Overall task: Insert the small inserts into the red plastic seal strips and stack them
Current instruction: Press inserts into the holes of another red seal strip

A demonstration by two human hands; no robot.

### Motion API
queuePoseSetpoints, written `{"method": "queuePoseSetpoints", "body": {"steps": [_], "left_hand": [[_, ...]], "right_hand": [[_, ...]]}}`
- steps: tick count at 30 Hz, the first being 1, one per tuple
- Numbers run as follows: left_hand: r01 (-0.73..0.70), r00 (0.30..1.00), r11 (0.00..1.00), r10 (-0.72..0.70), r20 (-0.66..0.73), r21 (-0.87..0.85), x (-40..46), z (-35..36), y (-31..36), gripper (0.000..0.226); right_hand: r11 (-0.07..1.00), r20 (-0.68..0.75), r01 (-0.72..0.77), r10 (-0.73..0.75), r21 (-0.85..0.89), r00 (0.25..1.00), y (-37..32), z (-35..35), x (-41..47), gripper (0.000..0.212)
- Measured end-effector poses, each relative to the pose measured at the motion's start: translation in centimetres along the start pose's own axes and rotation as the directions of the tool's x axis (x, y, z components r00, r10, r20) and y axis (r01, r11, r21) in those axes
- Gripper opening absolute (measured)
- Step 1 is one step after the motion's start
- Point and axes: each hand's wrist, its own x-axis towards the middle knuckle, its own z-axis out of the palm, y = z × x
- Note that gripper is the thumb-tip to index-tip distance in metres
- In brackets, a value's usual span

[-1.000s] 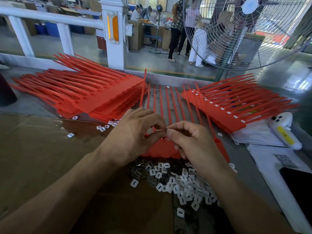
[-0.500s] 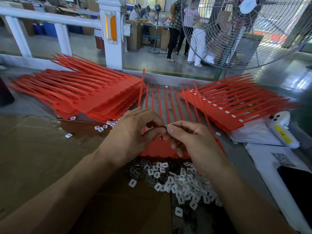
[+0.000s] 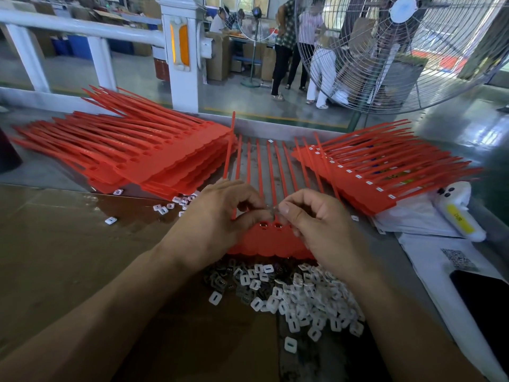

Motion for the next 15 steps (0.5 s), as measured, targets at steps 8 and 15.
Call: {"method": "queuePoseSetpoints", "body": {"steps": [8, 15], "left_hand": [[0.094, 0.992, 0.969, -0.111, 0.065, 0.228, -0.3, -0.3, -1.3, 0.01], [0.115, 0.982, 0.947, -0.155, 0.112, 0.301, -0.6, -0.2, -1.4, 0.019]], "right_hand": [[0.919, -0.175, -0.21, 0.158, -0.335, 0.972, 1.5, -4.0, 0.5, 0.018], [0.865, -0.102, -0.213, 0.187, -0.454, 0.977, 1.8, -3.5, 0.5, 0.018]]}}
